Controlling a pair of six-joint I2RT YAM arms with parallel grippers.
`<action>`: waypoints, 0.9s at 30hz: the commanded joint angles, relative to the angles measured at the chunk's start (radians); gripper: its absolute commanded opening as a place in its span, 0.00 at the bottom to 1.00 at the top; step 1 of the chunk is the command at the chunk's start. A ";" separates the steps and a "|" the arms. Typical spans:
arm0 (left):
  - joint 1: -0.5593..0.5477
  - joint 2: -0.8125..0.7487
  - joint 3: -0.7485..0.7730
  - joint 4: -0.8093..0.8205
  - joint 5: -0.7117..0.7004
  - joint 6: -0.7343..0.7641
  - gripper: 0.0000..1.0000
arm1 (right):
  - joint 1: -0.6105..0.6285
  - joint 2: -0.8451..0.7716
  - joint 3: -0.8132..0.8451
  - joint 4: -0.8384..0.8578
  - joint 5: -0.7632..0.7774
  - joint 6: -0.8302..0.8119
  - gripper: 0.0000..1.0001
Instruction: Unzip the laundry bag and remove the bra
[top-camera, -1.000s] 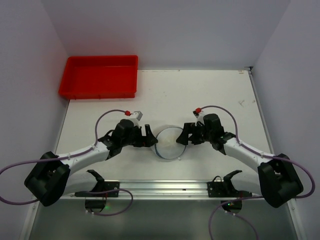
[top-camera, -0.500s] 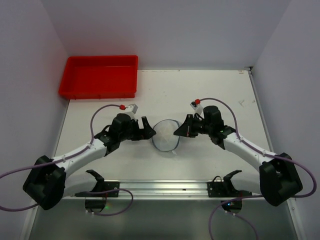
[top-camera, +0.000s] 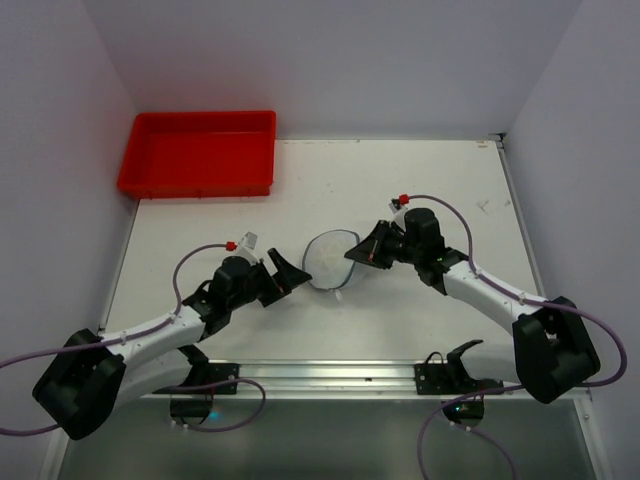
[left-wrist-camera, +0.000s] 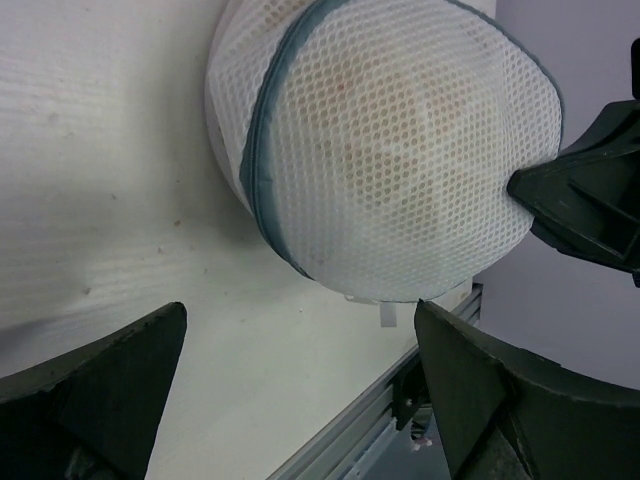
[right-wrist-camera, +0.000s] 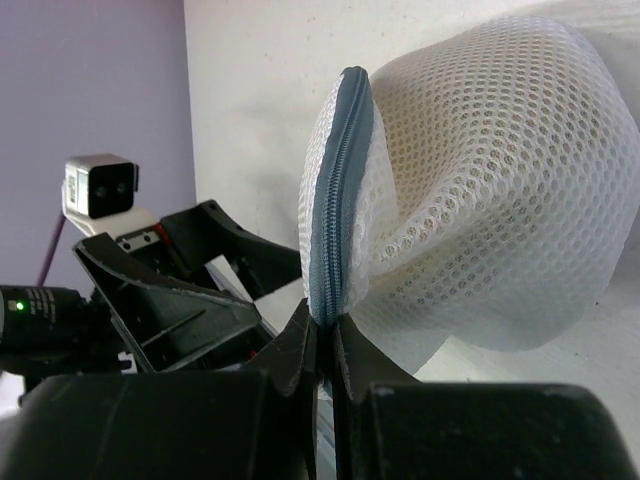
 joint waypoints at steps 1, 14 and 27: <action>-0.044 0.059 -0.003 0.246 0.000 -0.138 1.00 | 0.001 -0.015 0.014 0.046 0.044 0.060 0.00; -0.168 0.368 0.016 0.583 -0.139 -0.247 0.97 | 0.001 0.003 -0.003 0.107 0.001 0.096 0.00; -0.173 0.451 0.008 0.798 -0.205 -0.285 0.52 | 0.001 -0.003 -0.032 0.113 0.001 0.093 0.00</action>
